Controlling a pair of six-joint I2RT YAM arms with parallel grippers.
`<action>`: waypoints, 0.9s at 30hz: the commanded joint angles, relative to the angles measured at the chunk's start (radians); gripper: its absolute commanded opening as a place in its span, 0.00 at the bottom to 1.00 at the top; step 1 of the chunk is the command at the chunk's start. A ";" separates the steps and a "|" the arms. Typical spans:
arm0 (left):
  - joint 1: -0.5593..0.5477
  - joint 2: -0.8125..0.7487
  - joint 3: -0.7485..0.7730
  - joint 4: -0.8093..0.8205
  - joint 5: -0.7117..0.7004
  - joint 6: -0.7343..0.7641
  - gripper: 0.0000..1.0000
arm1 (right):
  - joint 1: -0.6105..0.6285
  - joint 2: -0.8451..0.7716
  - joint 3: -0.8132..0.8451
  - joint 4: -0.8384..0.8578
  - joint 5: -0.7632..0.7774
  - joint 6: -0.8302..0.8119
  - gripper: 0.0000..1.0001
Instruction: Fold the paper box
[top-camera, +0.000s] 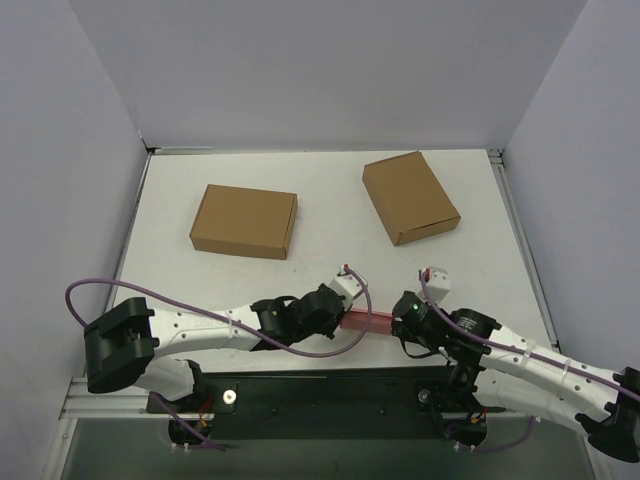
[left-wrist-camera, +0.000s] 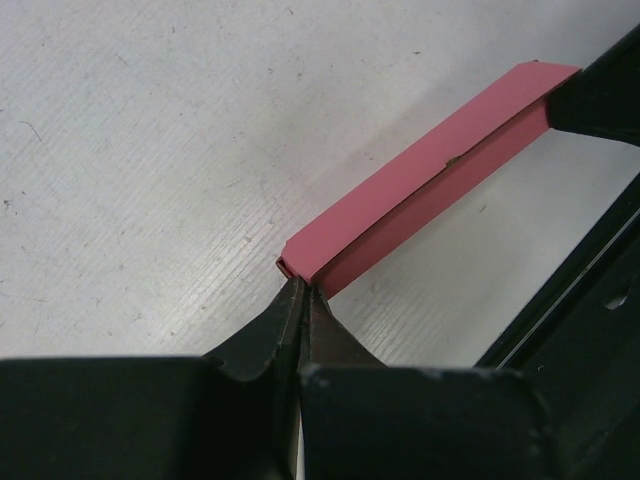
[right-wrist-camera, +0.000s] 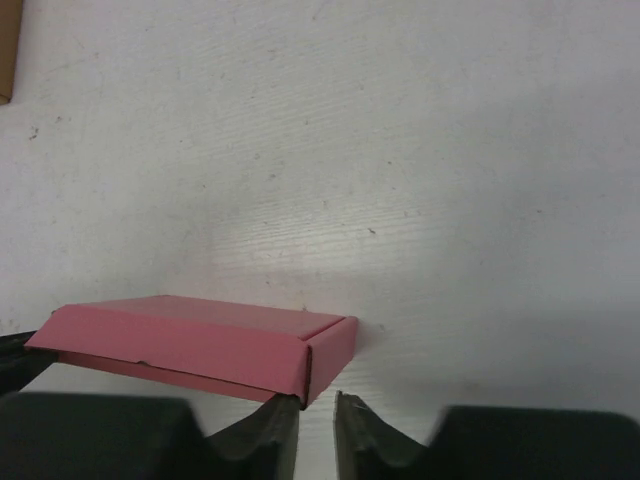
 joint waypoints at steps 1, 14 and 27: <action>0.009 0.036 -0.013 -0.168 0.040 0.011 0.00 | 0.013 -0.045 0.028 -0.219 -0.020 -0.015 0.32; 0.012 0.050 -0.003 -0.181 0.039 0.013 0.00 | 0.006 -0.209 0.120 -0.139 -0.031 0.013 0.63; 0.013 0.056 -0.001 -0.170 0.031 0.014 0.00 | -0.048 -0.171 0.002 0.039 -0.033 0.054 0.61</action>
